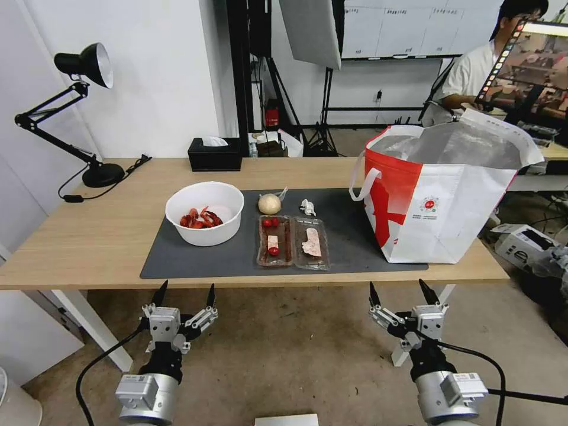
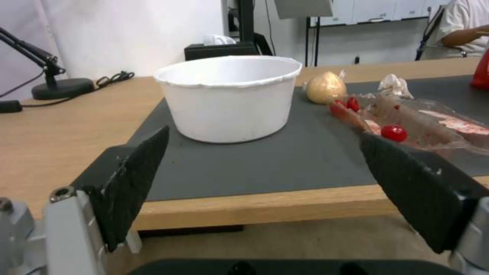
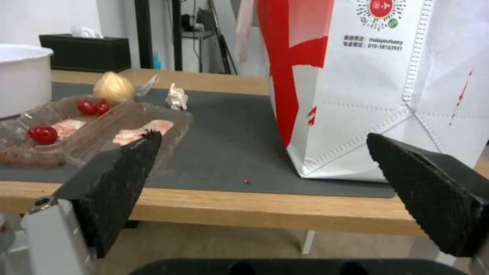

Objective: Pick up the trash from the table and place it into the takeout bag.

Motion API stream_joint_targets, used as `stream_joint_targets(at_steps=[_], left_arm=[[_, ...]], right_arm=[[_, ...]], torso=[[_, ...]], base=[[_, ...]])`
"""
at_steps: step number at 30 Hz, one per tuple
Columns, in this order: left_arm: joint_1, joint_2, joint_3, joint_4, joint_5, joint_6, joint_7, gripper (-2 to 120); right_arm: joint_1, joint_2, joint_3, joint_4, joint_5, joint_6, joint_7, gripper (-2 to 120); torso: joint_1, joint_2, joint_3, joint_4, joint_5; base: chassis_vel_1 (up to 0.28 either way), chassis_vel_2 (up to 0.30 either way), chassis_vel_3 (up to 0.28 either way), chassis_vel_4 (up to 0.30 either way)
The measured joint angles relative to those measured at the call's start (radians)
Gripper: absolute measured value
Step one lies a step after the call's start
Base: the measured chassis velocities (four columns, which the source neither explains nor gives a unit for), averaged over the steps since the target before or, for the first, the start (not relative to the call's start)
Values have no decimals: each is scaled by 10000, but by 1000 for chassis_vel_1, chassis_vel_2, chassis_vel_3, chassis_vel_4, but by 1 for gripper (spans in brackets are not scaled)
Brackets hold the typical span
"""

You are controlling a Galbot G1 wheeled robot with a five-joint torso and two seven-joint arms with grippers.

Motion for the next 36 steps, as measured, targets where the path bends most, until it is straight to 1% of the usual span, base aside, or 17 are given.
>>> stream_joint_targets(at_steps=[24,26,28,29,30,31,32,33,34,36], left_arm=[[-33,19,7,0,-56,53,-42,100],[-111,70,34,-1,-219,197,-166,100],[-335,207,101,-16,-622,545,-471,100],[-335,207,101,-16,-622,545,-471,100],[-582,363,178,-41,-1084,950,-831,100],[-683,427,216,-48,-1280,1122,-985,100],[-966,600,312,-80,-1809,1589,-1381,100],[-966,600,312,-80,-1809,1589,-1381,100],[-1245,771,409,-110,-2338,2048,-1785,100],[-1353,811,401,-119,-2332,2045,-1809,100]], right_arm=[[25,-44,8,0,49,-28,0,100],[84,-166,31,0,212,-161,4,100],[262,-443,110,1,581,-469,38,100],[262,-443,110,1,581,-469,38,100],[474,-759,199,0,972,-802,79,100],[503,-837,209,1,951,-785,81,100],[504,-889,189,-3,1001,-803,76,100],[504,-889,189,-3,1001,-803,76,100],[657,-1105,250,-7,1329,-1021,91,100],[715,-1226,266,-10,1373,-1059,102,100]], torso=[[0,0,0,0,0],[0,1,0,0,2],[-1,0,-1,0,1],[-1,0,-1,0,1],[0,0,0,0,2],[1,0,0,6,0],[1,0,1,-2,5],[1,0,1,-2,5],[0,0,0,-2,0],[1,0,1,-1,-3]], base=[[0,0,0,0],[0,0,0,0],[0,0,0,0],[0,0,0,0],[0,0,0,0],[0,0,0,0],[0,0,0,0],[0,0,0,0],[0,0,0,0],[0,0,0,0]])
